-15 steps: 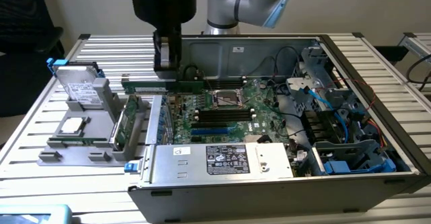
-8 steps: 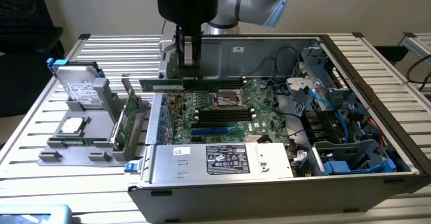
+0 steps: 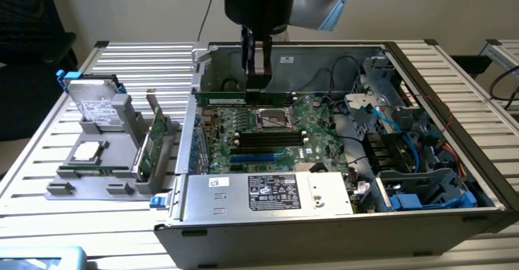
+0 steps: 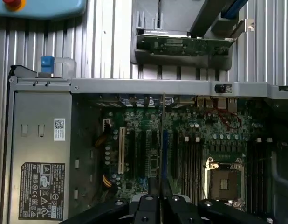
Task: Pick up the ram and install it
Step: 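Pick up the ram and move it above insertion slot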
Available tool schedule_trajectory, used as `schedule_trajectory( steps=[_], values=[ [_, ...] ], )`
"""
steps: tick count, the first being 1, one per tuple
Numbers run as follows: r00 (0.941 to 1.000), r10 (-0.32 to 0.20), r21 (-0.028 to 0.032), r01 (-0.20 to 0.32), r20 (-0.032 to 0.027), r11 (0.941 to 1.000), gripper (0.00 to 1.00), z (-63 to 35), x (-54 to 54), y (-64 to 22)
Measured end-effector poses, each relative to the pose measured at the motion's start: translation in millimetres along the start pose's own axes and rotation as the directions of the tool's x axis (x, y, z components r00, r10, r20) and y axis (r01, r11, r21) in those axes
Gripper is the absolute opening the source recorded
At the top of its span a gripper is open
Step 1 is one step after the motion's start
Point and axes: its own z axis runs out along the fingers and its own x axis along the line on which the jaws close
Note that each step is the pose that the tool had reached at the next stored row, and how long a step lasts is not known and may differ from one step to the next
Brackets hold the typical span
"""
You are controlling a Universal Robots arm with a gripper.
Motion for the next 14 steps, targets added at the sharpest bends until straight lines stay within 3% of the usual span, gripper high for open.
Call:
schedule_trajectory(
  steps=[14],
  values=[
    [1.0,0.0,-0.0001,0.0,-0.0001,1.0,0.13,17.7,-40.3,-46.2]
  ],
)
